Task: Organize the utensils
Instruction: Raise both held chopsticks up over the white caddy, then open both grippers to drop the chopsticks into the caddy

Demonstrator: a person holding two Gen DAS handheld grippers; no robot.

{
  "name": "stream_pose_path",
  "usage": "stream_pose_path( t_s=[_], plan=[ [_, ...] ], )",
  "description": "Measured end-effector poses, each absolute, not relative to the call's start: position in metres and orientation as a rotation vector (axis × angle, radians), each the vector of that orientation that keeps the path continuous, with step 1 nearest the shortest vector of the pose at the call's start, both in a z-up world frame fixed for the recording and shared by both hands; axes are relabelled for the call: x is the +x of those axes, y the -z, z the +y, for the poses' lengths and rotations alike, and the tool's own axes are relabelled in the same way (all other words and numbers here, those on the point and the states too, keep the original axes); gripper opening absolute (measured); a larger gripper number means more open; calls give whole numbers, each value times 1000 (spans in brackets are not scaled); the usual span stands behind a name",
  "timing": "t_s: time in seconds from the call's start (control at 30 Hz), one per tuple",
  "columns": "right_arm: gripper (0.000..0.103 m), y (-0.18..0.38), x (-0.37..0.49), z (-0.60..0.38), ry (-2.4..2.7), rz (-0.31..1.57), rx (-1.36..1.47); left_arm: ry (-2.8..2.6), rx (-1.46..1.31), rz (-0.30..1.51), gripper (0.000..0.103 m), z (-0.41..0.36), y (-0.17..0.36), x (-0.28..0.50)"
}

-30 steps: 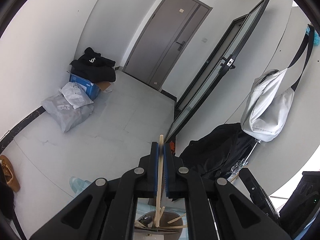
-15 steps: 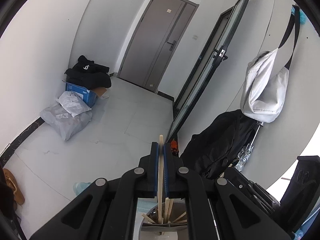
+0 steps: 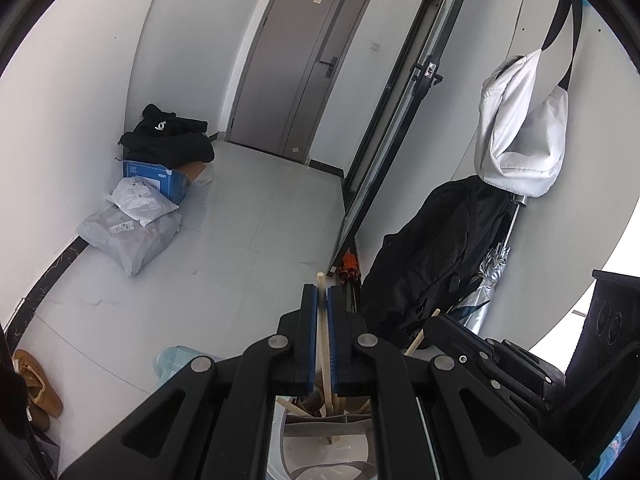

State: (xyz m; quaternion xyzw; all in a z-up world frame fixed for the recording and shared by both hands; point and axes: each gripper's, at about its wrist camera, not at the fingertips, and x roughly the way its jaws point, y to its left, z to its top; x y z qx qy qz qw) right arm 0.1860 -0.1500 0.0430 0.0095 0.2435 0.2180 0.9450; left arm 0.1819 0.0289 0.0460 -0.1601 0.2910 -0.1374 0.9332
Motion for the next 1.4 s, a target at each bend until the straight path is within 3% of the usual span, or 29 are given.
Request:
stream_pose_path(
  t_s=[0.57, 0.67, 0.87, 1.03, 1.17, 1.3, 1.4],
  plan=[
    [7, -24, 179, -169, -469, 601, 92, 368, -285, 772, 5, 19, -29, 175],
    [24, -26, 169, -183, -458, 604, 164, 345, -277, 770, 26, 20, -38, 168],
    [32, -36, 143, -200, -418, 579, 207, 258, -264, 733, 59, 25, -52, 145],
    [44, -48, 117, -208, -397, 555, 222, 211, -260, 684, 80, 30, -65, 119],
    [57, -57, 91, -210, -409, 516, 226, 187, -260, 651, 91, 30, -70, 100],
    [72, -63, 64, -207, -429, 467, 222, 171, -269, 634, 97, 30, -70, 82],
    [74, -63, 47, -204, -436, 456, 210, 128, -278, 586, 97, 33, -69, 67]
  ],
)
